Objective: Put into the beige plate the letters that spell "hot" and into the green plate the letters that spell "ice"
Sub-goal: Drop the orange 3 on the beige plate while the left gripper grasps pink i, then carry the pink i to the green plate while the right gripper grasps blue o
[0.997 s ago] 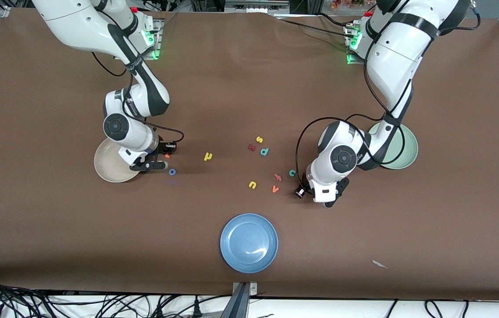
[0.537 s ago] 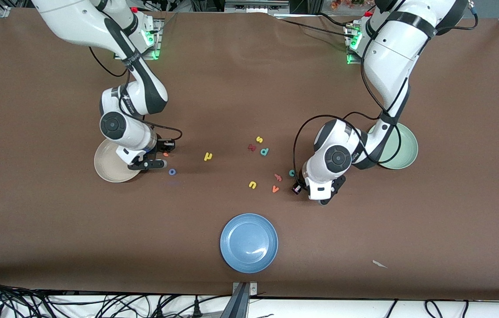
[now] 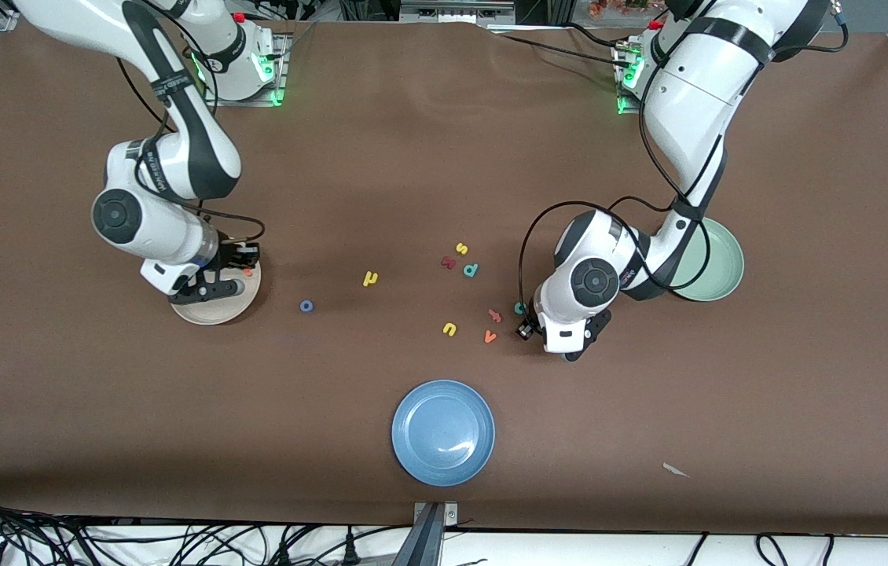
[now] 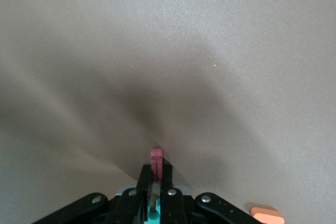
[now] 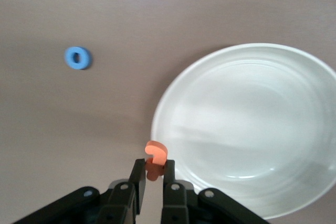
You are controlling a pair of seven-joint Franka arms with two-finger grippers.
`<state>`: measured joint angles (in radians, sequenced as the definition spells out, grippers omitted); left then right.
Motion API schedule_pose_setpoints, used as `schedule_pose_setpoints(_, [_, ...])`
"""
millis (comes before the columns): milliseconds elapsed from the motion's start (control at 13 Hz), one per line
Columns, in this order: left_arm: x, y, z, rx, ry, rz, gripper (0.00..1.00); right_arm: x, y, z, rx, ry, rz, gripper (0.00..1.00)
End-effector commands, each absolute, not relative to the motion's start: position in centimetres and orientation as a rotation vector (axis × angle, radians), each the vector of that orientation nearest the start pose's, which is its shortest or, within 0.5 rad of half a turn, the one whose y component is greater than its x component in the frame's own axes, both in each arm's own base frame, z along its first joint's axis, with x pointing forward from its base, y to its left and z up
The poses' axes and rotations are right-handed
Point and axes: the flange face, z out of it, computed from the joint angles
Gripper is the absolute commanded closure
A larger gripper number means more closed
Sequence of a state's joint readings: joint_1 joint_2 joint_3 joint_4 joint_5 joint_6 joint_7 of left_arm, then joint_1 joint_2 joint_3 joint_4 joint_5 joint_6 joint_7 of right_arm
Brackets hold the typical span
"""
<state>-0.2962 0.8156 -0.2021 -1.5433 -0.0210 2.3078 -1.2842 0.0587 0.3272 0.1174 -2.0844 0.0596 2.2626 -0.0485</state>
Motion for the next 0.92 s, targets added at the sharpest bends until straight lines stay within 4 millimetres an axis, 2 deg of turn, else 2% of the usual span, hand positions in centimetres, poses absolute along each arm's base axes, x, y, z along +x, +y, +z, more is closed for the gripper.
schedule_pose_setpoints(0, [62.8,-30.8,17.5,-2.875,-1.283,0.206,1.00,56.0,9.2,24.5,-3.067,-0.325,0.216,0.76])
schedule_pose_setpoints(77, [63.4,-29.7,19.1,-2.874,-1.252,0.186,1.00,56.0,9.0,24.2,-3.067,-0.321,0.220,0.63])
schedule_pose_setpoints(153, [63.9,-28.6,21.3,-2.886,-1.216,0.189,1.00,56.0,9.0,24.3,-3.067,-0.320,0.218,0.39])
schedule_pose_setpoints(307, [64.1,-25.5,25.8,-2.896,-1.080,0.267,1.00,56.0,9.1,24.3,-3.068,-0.316,0.221,0.39])
schedule_pose_setpoints(460, [63.8,-21.4,29.2,-2.915,-0.947,0.420,1.00,56.0,9.4,24.2,-3.067,-0.307,0.221,0.39])
schedule_pose_setpoints(537, [63.4,-19.4,30.2,-2.916,-0.869,0.503,1.00,56.0,10.3,24.3,-3.063,-0.315,0.218,0.39])
schedule_pose_setpoints(690, [62.4,-14.8,30.8,-2.889,-0.719,0.681,1.00,56.6,13.1,24.0,-3.049,-0.364,0.207,0.39])
schedule_pose_setpoints(844, [61.2,-9.7,31.4,-2.905,-0.614,0.785,1.00,57.3,15.2,23.5,-3.049,-0.361,0.201,0.39])
